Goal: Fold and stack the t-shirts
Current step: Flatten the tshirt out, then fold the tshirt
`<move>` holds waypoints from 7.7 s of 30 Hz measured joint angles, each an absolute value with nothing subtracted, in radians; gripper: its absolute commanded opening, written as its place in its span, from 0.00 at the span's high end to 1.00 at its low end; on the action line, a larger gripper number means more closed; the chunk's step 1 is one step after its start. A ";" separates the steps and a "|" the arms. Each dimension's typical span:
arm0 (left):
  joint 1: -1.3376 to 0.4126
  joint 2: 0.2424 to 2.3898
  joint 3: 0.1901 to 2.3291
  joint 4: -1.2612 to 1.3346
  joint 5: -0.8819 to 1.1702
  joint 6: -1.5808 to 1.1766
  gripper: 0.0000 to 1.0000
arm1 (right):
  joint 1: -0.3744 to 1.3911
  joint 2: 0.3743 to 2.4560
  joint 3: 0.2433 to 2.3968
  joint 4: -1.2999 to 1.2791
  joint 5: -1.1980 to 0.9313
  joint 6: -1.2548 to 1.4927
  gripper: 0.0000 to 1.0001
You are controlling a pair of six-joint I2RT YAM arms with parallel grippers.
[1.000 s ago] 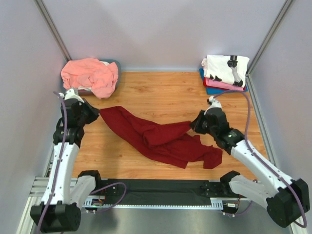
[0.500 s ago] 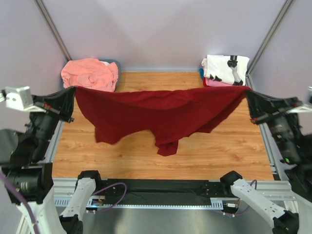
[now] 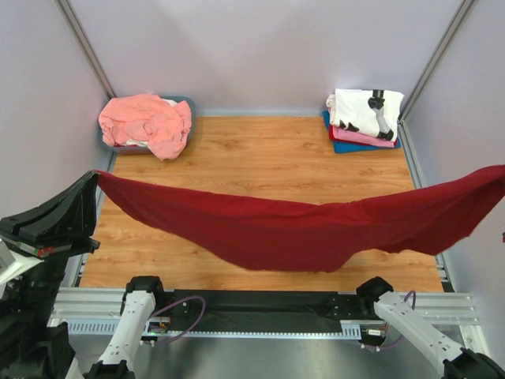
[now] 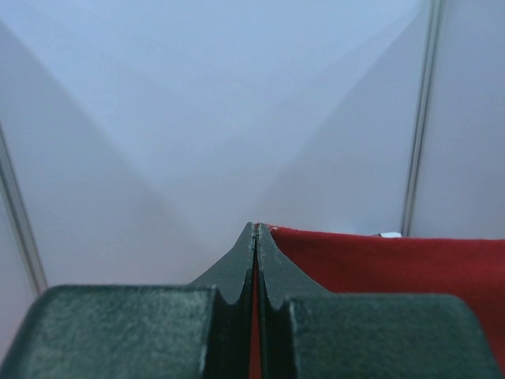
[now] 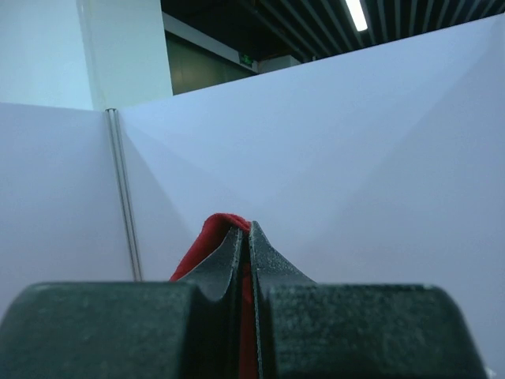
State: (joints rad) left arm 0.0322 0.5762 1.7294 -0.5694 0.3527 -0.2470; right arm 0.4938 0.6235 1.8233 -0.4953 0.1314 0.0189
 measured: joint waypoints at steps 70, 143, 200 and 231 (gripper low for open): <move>-0.096 2.205 1.734 -0.698 -0.078 -0.349 0.60 | 0.259 2.278 1.835 -0.615 -0.099 0.418 0.23; -0.830 1.006 0.485 -0.974 -0.205 -1.147 0.47 | 0.582 1.046 0.789 -0.667 -0.159 0.533 0.19; -0.764 0.864 0.446 -0.736 -0.109 -0.903 1.00 | 0.817 1.021 0.487 -1.026 0.259 1.266 0.69; -0.627 0.826 0.648 -0.908 -0.043 -0.901 1.00 | 0.672 0.961 0.979 -1.150 0.533 0.973 1.00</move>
State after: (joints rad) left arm -0.6273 0.8261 0.6483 -0.9081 -0.0429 -0.9012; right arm 0.6716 0.9611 0.9787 -1.1496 0.5335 0.9726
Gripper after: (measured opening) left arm 0.008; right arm 0.014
